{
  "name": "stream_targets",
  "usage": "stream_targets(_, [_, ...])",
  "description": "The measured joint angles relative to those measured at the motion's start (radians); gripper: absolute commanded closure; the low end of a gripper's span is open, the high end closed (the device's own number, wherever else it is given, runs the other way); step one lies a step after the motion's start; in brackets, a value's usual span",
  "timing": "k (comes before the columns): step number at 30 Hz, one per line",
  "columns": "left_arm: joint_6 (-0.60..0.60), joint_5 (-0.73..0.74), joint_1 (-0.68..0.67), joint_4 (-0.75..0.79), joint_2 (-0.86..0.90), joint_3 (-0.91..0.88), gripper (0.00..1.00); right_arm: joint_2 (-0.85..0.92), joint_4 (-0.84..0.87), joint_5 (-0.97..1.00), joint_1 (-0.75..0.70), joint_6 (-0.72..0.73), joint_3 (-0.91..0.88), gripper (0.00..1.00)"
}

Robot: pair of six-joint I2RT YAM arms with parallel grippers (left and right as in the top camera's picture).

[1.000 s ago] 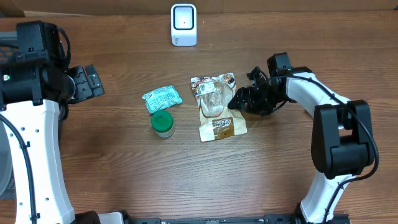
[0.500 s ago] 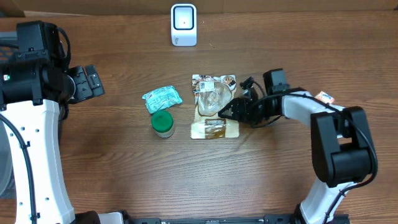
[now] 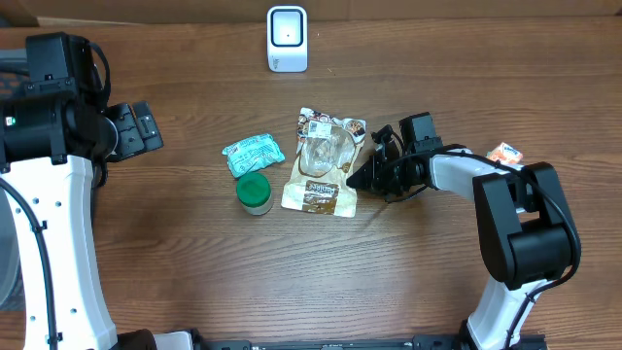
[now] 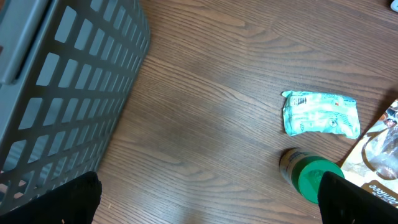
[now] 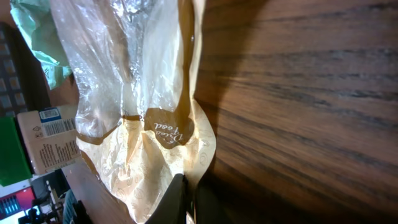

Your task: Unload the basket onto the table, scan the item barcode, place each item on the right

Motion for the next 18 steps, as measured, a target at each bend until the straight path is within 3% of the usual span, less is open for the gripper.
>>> stream_targets(5, [0.000, 0.000, 0.000, 0.000, 0.000, 0.000, 0.00, -0.003, -0.084, 0.030, 0.000, -0.001, 0.038, 0.96])
stream_targets(6, [0.000, 0.000, 0.000, 0.000, 0.000, 0.000, 0.00, -0.006, -0.101, 0.043, 0.000, -0.001, 0.045, 0.89])
stream_targets(7, [0.000, 0.000, 0.000, 0.000, 0.000, 0.000, 0.00, -0.010, -0.113, 0.059, 0.000, -0.001, 0.051, 0.66])
stream_targets(9, [0.000, 0.000, 0.000, 0.000, 0.000, 0.000, 0.00, -0.023, -0.124, 0.080, 0.000, 0.000, 0.064, 0.54])
stream_targets(18, [0.000, 0.000, 0.000, 0.000, 0.000, 0.000, 0.00, -0.040, -0.050, 0.215, -0.001, 0.035, 0.101, 0.52])
